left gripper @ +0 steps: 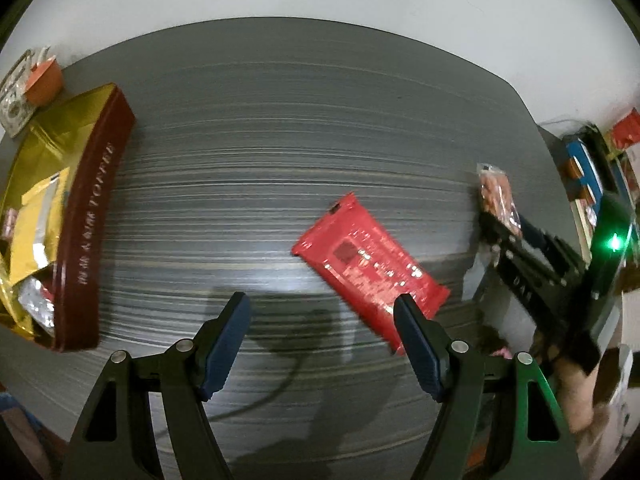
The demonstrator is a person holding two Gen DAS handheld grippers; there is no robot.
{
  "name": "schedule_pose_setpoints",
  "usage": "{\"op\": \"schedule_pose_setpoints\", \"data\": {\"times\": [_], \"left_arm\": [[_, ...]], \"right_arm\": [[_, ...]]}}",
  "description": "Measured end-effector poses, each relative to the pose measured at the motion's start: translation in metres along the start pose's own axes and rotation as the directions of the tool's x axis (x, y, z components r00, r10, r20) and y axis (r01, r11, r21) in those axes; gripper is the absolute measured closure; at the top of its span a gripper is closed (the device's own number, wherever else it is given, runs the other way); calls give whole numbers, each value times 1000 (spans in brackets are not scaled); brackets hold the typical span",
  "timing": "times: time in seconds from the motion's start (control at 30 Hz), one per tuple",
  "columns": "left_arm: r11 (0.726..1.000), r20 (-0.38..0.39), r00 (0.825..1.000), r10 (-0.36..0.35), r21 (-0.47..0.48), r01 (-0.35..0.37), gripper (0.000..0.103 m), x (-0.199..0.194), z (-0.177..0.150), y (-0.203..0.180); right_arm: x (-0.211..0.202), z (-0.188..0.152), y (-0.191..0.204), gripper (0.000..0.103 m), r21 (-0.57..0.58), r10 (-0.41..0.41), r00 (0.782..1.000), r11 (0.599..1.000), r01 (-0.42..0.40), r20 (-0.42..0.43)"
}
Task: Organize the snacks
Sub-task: 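Grasp the red packet with the left gripper while the right holds the biscuit bag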
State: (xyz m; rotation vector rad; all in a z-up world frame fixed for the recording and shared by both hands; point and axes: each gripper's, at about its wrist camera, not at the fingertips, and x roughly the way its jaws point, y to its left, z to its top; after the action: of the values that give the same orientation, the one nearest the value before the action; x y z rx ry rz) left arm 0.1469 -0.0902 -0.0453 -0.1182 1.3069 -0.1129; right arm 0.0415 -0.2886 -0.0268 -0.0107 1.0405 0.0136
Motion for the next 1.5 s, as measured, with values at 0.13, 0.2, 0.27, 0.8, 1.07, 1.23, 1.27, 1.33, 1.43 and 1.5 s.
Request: {"op": "schedule_pose_setpoints", "data": {"times": [0.13,0.2,0.27,0.8,1.07,1.23,1.27,1.33,1.43,1.5], "left_arm": [[999,-12,1000,5,-38,-5,29,6,7,-7],[998,-17,1000,5,-57,-6,29,9,9,-9],[997,-26,1000,5,-82,-7,29,13,10,-11],[988,-87,993,75,-126,-86,29,52,19,-56],[992,-107,990,86,-79,-95,28,64,16,-56],[996,-107,991,86,-7,-87,29,62,6,-51],[997,-106,991,83,5,-83,30,61,3,-48],[997,-101,992,71,34,-67,36,57,-3,-43],[996,-84,995,52,81,-45,51,53,-9,-39],[994,-75,996,53,98,-45,52,53,-12,-38]], "right_arm": [[1,0,-1,64,9,-4,1000,1000,4,14],[5,3,5,64,10,-4,1000,1000,4,16],[3,-2,5,64,10,-4,1000,1000,3,17],[5,1,-1,60,12,7,1000,1000,-8,14],[5,2,-1,60,14,10,1000,1000,-10,12],[5,2,0,60,14,9,1000,1000,-9,12],[5,2,0,60,14,9,1000,1000,-10,12],[5,2,0,60,14,9,1000,1000,-9,12],[5,2,1,60,14,9,1000,1000,-9,12],[5,2,1,60,14,9,1000,1000,-9,12]]}}
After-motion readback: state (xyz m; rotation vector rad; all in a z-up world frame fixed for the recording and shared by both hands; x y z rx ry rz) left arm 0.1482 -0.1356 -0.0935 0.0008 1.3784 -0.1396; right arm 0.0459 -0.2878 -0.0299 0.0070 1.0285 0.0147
